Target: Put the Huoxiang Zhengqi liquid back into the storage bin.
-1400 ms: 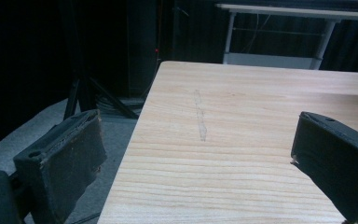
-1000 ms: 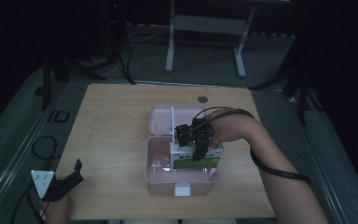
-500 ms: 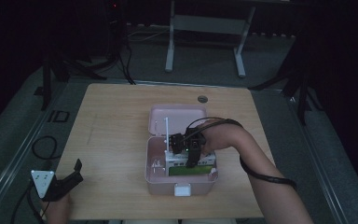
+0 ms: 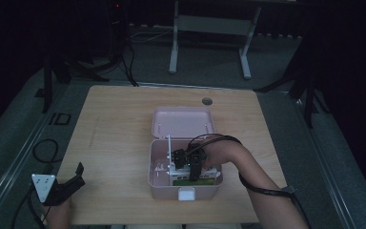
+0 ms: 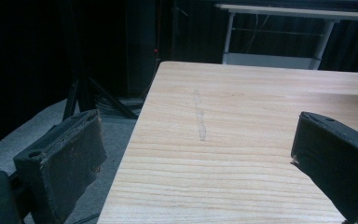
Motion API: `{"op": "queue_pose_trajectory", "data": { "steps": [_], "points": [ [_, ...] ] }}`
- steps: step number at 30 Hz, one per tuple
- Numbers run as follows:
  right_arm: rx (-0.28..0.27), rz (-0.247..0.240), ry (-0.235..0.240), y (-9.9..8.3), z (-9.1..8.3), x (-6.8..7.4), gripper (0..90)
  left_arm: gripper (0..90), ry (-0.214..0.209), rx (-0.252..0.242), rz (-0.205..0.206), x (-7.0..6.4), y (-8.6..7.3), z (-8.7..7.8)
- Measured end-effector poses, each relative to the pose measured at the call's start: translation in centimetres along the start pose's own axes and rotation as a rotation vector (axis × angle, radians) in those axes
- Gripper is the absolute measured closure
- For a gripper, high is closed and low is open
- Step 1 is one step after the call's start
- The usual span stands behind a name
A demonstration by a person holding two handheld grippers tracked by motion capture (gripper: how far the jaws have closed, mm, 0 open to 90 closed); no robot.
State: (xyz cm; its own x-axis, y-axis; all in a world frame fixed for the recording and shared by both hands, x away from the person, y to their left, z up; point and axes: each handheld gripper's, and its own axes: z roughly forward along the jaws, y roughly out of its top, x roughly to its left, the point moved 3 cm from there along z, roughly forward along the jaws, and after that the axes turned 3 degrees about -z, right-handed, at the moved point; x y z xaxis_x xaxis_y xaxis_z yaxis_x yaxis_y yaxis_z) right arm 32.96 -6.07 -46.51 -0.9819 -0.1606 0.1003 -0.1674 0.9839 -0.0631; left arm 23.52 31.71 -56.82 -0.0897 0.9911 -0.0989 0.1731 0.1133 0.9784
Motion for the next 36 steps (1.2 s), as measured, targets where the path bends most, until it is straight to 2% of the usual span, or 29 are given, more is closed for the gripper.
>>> {"op": "queue_pose_trajectory", "data": {
  "steps": [5, 14, 18, 23, 26, 32, 36],
  "points": [
    [-0.002, 0.002, -0.015, 0.0, 1.0, -0.2, 62.1, 2.7, 0.0, 0.001, 0.004, 0.0, 0.0, 0.0],
    [0.007, 0.002, -0.009, -0.5, 3.0, -0.5, 61.9, 2.7, 0.0, 0.001, 0.003, 0.0, 0.0, 0.0],
    [-0.009, 0.006, -0.014, -0.6, 3.1, -0.4, 61.7, 2.7, -0.001, 0.001, 0.004, -0.1, 0.0, 0.0],
    [-0.004, -0.011, -0.017, -0.6, 3.1, -0.1, 59.3, 2.7, 0.0, 0.002, 0.004, -0.1, 0.0, 0.0],
    [-0.013, -0.032, -0.031, -0.6, 2.6, 0.1, 52.9, 2.7, -0.001, 0.002, 0.004, -0.1, 0.0, 0.0],
    [-0.062, -0.006, -0.04, -1.1, 0.3, 0.3, 43.2, 2.7, -0.002, 0.002, 0.005, -0.1, 0.0, 0.0],
    [-0.071, -0.006, -0.045, -1.6, -1.0, 0.5, 39.6, 2.7, -0.001, 0.003, 0.005, -0.1, 0.0, 0.0]
  ]
}}
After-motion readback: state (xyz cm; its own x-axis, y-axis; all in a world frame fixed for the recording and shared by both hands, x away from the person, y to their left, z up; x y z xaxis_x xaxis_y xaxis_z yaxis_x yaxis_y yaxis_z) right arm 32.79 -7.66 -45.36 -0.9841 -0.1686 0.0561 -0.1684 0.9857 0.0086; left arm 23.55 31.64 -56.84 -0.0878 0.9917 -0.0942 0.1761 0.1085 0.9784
